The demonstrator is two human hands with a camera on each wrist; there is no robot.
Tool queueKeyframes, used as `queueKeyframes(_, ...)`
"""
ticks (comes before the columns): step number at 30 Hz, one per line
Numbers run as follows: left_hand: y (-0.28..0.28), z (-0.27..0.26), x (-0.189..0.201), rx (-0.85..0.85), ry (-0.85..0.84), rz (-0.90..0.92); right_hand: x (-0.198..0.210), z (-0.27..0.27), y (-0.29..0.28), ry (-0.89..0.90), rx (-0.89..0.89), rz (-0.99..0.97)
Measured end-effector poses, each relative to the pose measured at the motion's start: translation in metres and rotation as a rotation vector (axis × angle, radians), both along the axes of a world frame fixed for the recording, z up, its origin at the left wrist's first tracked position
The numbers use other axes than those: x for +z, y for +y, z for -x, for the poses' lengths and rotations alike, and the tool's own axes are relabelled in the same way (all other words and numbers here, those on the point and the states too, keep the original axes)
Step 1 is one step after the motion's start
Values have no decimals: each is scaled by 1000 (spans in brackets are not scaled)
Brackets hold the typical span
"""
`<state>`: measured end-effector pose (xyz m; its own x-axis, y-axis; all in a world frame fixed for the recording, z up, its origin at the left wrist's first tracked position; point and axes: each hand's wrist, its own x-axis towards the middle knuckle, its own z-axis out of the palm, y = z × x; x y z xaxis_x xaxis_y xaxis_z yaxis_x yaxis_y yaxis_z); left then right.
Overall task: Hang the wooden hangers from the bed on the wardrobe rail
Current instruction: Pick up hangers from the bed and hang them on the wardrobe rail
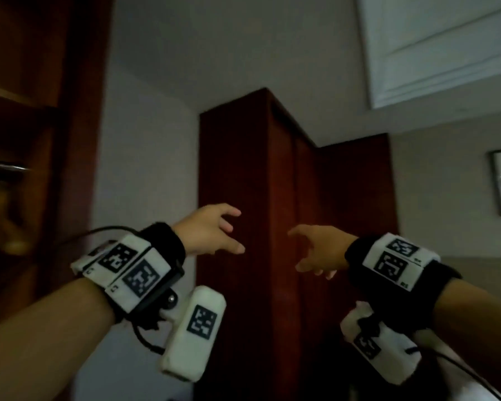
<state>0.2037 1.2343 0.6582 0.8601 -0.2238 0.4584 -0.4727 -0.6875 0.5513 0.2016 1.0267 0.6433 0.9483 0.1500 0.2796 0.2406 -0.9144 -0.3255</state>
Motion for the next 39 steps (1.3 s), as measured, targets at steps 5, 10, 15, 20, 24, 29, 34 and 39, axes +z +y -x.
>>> queueKeyframes(5,-199,9,-53,-267,115,-77,-51,63,-200,110,-330,51)
queueKeyframes(10,-400,37,-87,-549,166,-120,-101,157,-372,185,-654,40)
queueKeyframes(15,-599,62,-143,-835,225,-174,-145,232,-531,263,-940,3)
queueKeyframes(20,-779,71,-196,-1023,320,-189,-177,271,-680,318,-1103,-39)
queueKeyframes(24,-909,74,-233,-1061,414,-260,-209,285,-799,380,-1198,-177)
queueKeyframes(29,-1022,79,-287,-1069,500,-359,-275,300,-901,486,-1221,-243)
queueKeyframes(34,-1128,98,-380,-1055,587,-462,-367,329,-1002,619,-1266,-273)
queueKeyframes(39,-1220,117,-485,-960,680,-453,-465,353,-1098,727,-1252,-289)
